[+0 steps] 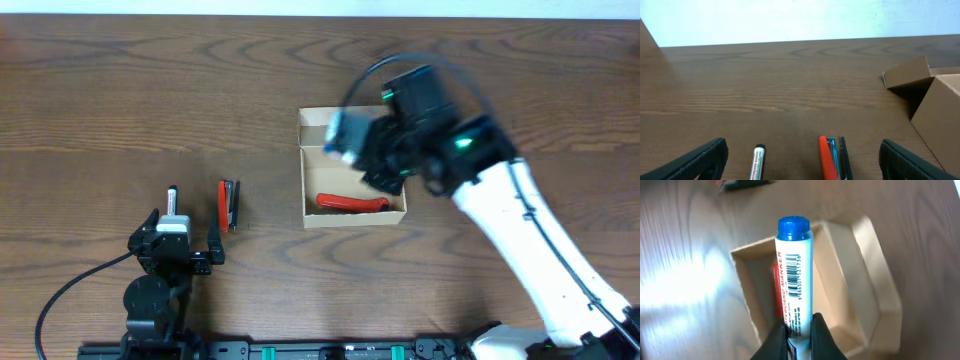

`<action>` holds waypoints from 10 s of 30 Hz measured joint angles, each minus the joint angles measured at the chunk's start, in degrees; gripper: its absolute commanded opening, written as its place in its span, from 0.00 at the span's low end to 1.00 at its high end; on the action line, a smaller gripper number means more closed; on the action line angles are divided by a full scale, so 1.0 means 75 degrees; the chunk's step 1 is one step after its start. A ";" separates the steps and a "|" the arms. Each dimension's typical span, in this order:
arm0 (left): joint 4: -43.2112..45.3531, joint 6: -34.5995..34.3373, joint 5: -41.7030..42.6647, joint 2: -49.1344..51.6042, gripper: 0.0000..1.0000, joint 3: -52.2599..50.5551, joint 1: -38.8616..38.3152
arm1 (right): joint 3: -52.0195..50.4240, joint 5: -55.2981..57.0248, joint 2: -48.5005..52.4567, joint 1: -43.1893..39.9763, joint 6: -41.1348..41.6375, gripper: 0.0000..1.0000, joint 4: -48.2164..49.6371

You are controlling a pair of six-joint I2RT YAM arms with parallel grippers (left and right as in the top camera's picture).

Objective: Pack container

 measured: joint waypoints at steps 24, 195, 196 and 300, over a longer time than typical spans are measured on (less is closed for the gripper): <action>0.0000 0.0000 0.0000 0.0000 0.95 0.0000 0.0000 | -0.0003 0.0839 0.3762 0.0242 -0.2806 0.01 0.0504; 0.0000 -0.0402 0.0000 0.0000 0.95 0.0000 0.0000 | -0.0519 -0.0356 0.3509 -0.0195 -0.2978 0.64 0.0297; 0.0000 -0.0405 0.0000 0.0000 0.95 0.0000 0.0000 | -0.0519 -0.0353 0.3509 -0.0195 -0.2938 0.65 0.0309; -0.4013 -0.1600 0.0338 1.3968 0.06 0.7437 -0.0950 | -0.1746 -0.1139 0.0315 -0.5654 0.2428 0.99 0.1329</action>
